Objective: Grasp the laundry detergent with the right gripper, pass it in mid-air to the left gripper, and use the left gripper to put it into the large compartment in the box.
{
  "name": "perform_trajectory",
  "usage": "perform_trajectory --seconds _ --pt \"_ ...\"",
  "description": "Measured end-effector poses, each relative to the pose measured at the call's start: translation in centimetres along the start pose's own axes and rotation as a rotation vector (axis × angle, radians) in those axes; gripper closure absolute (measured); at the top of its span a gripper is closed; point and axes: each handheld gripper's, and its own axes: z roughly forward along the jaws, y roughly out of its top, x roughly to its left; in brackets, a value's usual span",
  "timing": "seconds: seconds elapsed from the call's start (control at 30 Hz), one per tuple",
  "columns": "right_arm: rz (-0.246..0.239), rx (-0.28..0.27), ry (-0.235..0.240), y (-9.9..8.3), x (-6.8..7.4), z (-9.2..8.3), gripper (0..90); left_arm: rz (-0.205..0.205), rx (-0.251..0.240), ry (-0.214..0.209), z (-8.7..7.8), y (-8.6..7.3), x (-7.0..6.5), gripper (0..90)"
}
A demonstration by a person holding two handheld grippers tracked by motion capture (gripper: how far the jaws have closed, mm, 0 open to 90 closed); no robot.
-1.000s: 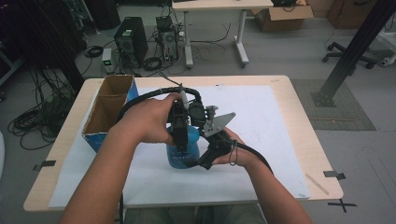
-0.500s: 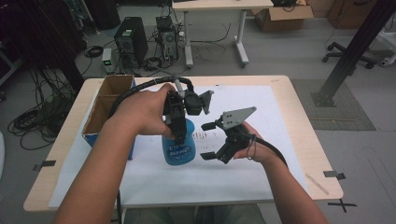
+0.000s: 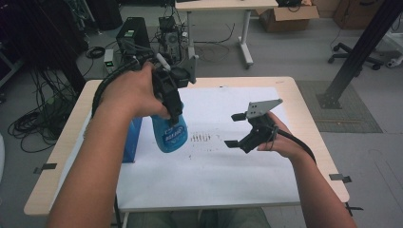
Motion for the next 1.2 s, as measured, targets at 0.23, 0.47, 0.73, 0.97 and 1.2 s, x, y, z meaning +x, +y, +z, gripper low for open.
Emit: perform_trajectory --seconds 0.23,0.47,0.73,0.97,1.2 --pt "0.028 0.06 -0.05 0.5 -1.4 -1.7 1.0 -0.171 -0.006 -0.019 -1.9 -1.1 2.8 38.8" --pt "-0.004 0.111 -0.084 1.0 -2.0 -2.7 1.3 -0.37 -0.019 -0.028 -3.7 -3.2 6.2 38.8" --pt "-0.026 0.152 -0.091 1.1 -2.1 -2.9 1.7 -0.563 -0.065 -0.052 -5.7 -6.2 9.4 38.8" --pt "-0.034 0.172 -0.104 1.1 -2.3 -2.7 1.8 -0.688 -0.049 -0.064 -6.3 -8.0 11.8 38.8" --pt "-0.051 0.216 -0.117 1.3 -2.4 -2.6 1.9 -0.807 -0.037 -0.044 -6.8 -9.5 13.6 38.8"
